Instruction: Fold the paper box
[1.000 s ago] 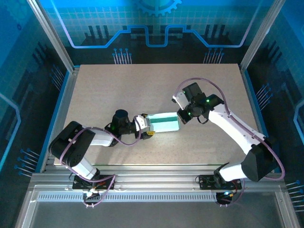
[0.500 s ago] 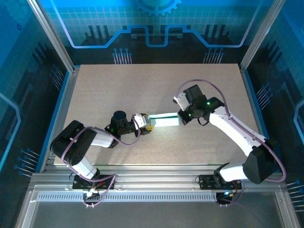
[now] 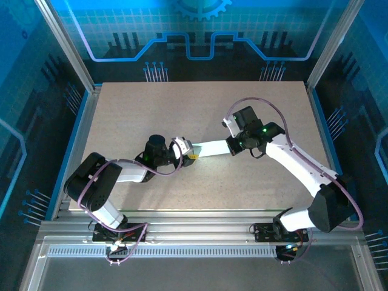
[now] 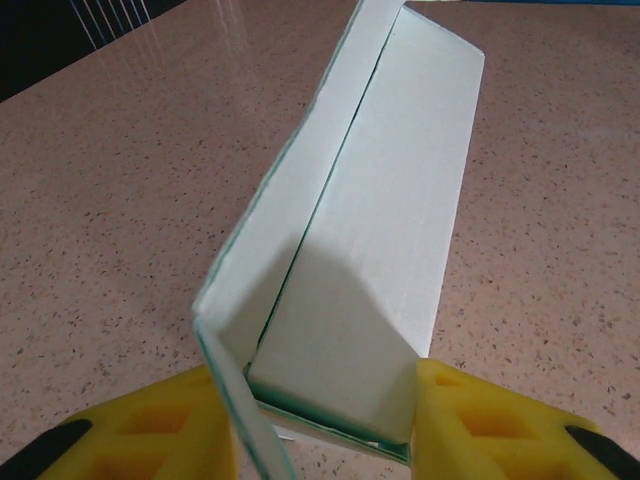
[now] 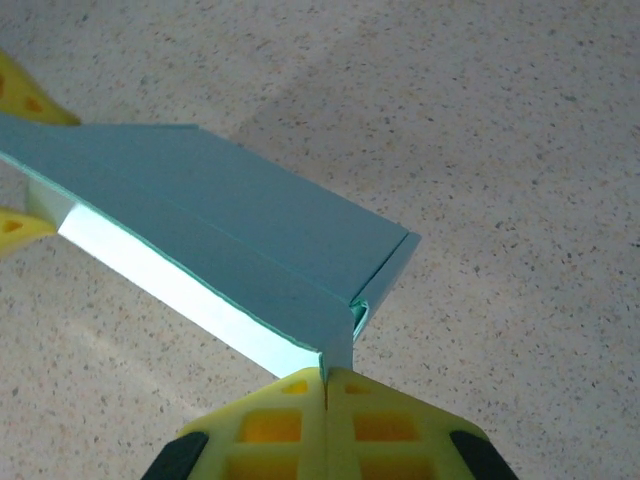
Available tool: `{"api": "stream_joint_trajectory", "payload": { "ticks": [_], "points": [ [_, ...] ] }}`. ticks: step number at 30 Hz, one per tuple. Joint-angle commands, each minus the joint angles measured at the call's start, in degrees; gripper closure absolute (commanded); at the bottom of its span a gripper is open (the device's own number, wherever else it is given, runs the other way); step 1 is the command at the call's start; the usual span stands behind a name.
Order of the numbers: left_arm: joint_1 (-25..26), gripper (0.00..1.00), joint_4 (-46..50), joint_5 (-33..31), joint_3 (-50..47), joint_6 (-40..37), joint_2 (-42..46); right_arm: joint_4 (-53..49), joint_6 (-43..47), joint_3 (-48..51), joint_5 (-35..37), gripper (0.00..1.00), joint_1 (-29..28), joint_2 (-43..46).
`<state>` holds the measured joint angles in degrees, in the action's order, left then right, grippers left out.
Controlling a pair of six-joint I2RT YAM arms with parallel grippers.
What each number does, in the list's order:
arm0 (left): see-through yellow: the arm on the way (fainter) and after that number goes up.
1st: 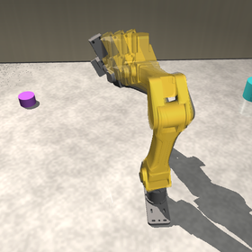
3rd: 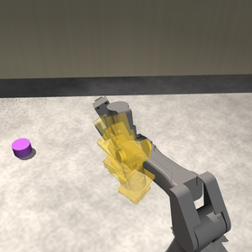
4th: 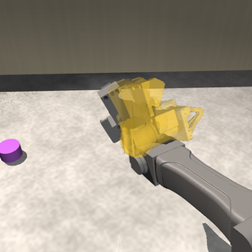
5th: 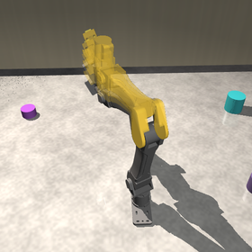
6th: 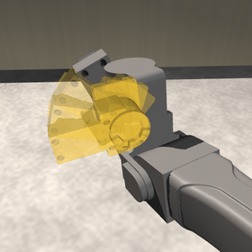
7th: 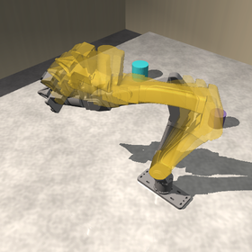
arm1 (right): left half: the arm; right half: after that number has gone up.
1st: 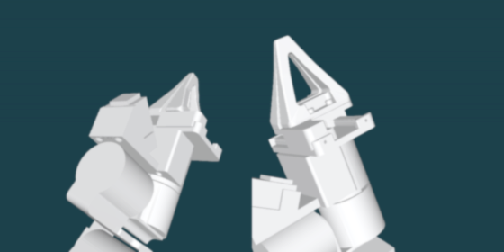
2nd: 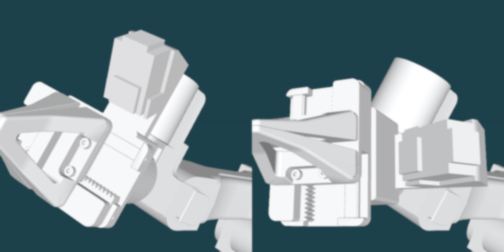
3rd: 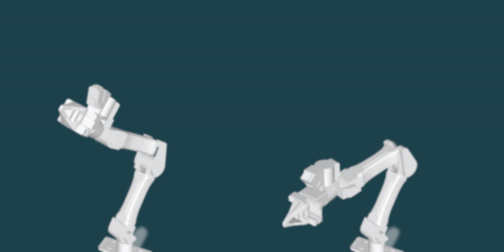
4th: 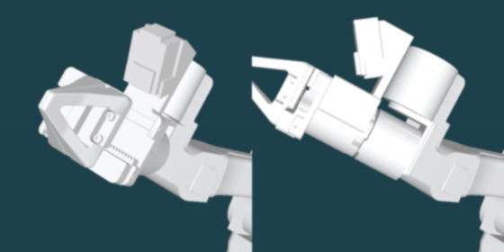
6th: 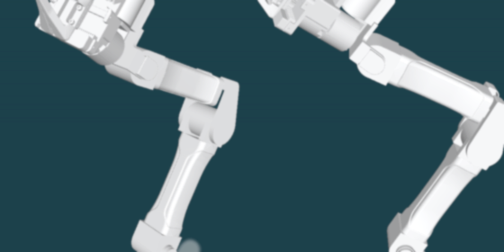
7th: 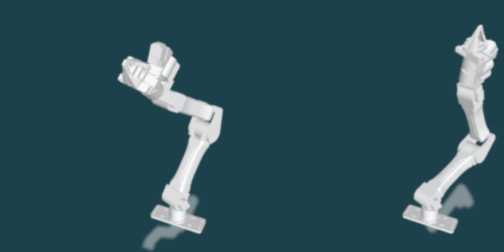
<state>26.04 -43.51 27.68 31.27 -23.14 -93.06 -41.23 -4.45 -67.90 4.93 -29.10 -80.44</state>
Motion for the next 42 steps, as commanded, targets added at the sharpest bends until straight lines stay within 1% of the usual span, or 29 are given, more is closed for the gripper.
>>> {"api": "stream_joint_trajectory", "payload": {
  "ticks": [1, 6, 10, 17, 19, 25, 31, 42],
  "points": [
    [-0.05, 0.66, 2.62, -1.43, 1.51, 4.71, 0.77, -1.01, -5.5, -1.75, 2.25, 1.0, -1.55, -1.5],
    [-0.04, 0.69, 5.12, -2.39, 2.92, 8.38, 1.19, -1.65, -10.02, -2.44, 8.28, 1.0, -2.08, -2.44],
    [-0.09, 0.7, 8.56, -2.62, 4.81, 10.71, 1.39, 1.27, -13.69, -0.99, 10.61, 1.0, -2.43, -2.26],
    [-0.01, 0.7, 9.62, -2.19, 5.74, 13.98, 1.3, 6.57, -16.37, 1.77, 12.78, 1.0, -3.11, -2.83],
    [0.12, 0.71, 9.21, -2.11, 5.89, 15.12, 1.13, 7.59, -17.76, 2.6, 14.55, 1.0, -3.25, -2.96],
    [0.63, 0.72, 8.7, -1.97, 6.08, 16.18, 0.2, 10.76, -19.63, 4.94, 13.87, 1.0, -3.28, -3.44],
    [1.02, 0.71, 8.2, -3.14, 6.89, 16.59, -1.32, 10.57, -21.34, 4.45, 13.0, 1.0, -3.41, -5.05],
    [1.19, 0.67, 8.83, -3.99, 7.71, 17.6, -2.42, 10.78, -27.65, 5.58, 18.15, 1.0, -4.71, -6.92]
  ]
}}
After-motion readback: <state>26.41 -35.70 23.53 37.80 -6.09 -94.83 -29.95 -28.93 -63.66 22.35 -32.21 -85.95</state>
